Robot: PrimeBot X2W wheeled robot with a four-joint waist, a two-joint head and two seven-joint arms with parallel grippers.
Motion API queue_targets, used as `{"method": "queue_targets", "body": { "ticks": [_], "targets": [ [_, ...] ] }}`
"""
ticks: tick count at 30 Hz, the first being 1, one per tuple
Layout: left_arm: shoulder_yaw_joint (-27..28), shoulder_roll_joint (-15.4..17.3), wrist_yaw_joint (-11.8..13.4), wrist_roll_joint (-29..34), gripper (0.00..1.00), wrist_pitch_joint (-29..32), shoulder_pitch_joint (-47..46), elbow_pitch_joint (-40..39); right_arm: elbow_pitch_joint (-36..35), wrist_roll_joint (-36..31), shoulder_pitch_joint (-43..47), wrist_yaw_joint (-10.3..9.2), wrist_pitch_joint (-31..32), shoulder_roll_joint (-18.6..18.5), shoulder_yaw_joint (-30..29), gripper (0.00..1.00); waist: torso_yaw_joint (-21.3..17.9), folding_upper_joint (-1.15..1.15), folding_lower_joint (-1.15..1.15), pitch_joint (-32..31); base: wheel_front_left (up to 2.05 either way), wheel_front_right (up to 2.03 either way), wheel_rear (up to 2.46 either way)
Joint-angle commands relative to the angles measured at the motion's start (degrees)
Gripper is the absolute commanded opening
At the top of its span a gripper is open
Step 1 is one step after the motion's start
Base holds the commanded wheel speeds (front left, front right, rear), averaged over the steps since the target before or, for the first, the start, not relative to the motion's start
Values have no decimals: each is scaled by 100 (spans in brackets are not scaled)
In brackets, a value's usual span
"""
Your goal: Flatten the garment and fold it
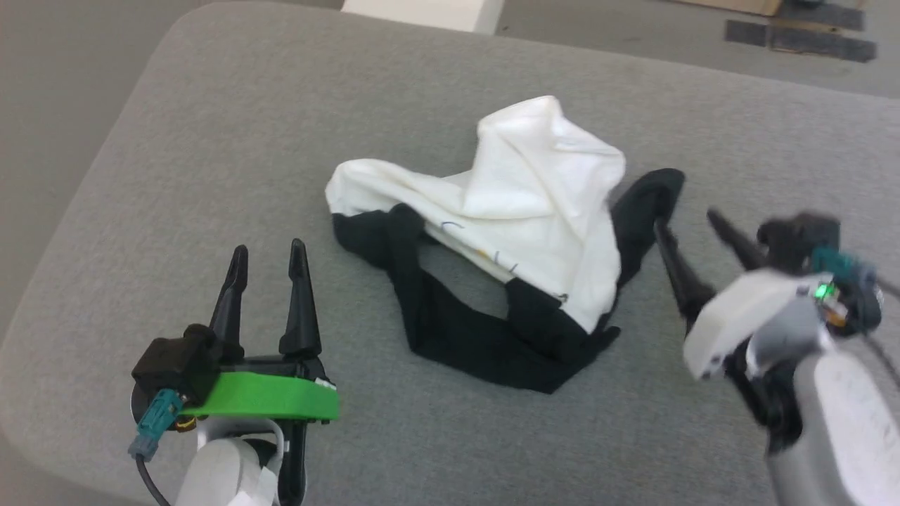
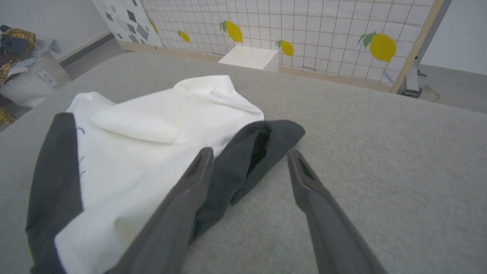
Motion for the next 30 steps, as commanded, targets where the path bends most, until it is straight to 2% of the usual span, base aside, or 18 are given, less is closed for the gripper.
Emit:
{"method": "queue_targets", "body": {
  "ticks": [1,6,12,15,17,20,21,22,23,27,30],
  "targets": [
    [2,-11,-21,63,100,-20,30,-24,-151,-132,213,-8,45,185,-56,100,-279,0,0,-165,0,0,0],
    [-53,-11,-55,30,100,-20,-98,-26,-178,-541,313,-8,182,488,-302,100,-174,0,0,34,0,0,0],
    [-174,-11,-35,-86,100,-20,-220,0,568,-867,-371,-8,508,650,-672,100,136,0,0,281,0,0,0],
    [-236,-11,-19,-151,100,-20,-261,12,1009,-824,-763,-8,720,659,-689,100,286,0,0,381,0,0,0],
    [-263,-11,-7,-191,100,-20,-279,17,1334,-897,-983,-8,981,660,-607,100,358,0,0,423,0,0,0],
    [-284,-11,10,-231,100,-20,-288,27,1806,-1241,-1216,-8,1757,661,-373,100,412,0,0,453,0,0,0],
    [-288,-11,15,-241,100,-20,-289,32,1891,-1371,-1257,-8,2011,661,-308,76,419,0,0,451,0,0,0],
    [-290,-11,22,-248,100,-20,-289,40,1926,-1512,-1303,-8,2237,662,-269,34,421,0,0,443,0,0,0],
    [-290,-11,29,-252,100,-20,-288,48,1906,-1617,-1334,-8,2338,662,-257,0,418,0,0,428,0,0,0],
    [-252,-11,44,-243,100,-20,-243,94,1493,-1650,-1307,-8,2150,662,-511,0,324,0,0,272,0,0,0],
    [-178,-12,15,-169,100,-20,-178,130,848,-1607,-1083,-8,1836,662,-865,0,161,0,0,76,0,0,0]
  ]
}}
